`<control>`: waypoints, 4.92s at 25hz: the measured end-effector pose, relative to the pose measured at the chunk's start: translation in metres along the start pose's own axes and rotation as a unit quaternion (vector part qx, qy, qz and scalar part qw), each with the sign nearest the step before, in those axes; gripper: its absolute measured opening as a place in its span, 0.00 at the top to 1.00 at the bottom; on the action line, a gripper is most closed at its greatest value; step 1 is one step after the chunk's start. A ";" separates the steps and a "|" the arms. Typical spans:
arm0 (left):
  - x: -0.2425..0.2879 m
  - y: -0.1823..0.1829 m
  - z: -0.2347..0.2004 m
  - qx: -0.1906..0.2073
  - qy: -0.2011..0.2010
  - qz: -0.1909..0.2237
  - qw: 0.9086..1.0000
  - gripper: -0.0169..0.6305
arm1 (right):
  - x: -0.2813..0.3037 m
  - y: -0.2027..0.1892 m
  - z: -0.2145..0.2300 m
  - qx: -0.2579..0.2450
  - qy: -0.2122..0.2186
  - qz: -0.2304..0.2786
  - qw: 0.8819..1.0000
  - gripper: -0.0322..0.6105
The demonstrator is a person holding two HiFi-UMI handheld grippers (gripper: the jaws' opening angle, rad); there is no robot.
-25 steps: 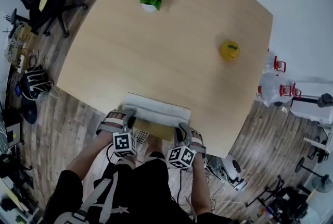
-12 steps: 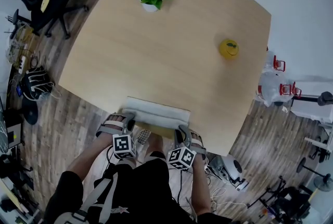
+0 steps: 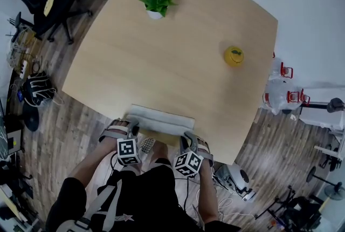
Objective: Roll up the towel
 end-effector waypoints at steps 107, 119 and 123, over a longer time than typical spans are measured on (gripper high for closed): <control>0.012 0.005 -0.022 0.003 0.055 0.023 0.998 0.86 | 0.012 0.003 0.024 -0.057 -0.049 0.011 0.997 0.85; -0.004 0.002 0.014 0.010 0.044 0.018 0.999 0.86 | -0.004 -0.007 -0.015 -0.046 -0.039 0.007 0.998 0.86; -0.006 0.004 0.007 0.013 0.043 0.014 0.999 0.86 | -0.004 -0.005 -0.011 -0.036 -0.025 0.003 0.999 0.86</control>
Point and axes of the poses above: the fingertips, and each gripper's own axes: x forward along the fingers, z to its right, y out of its top, the point moved 1 cm from there along -x, backward along the fingers, and after that the axes turned 11 degrees about z, right-handed, at the moved point
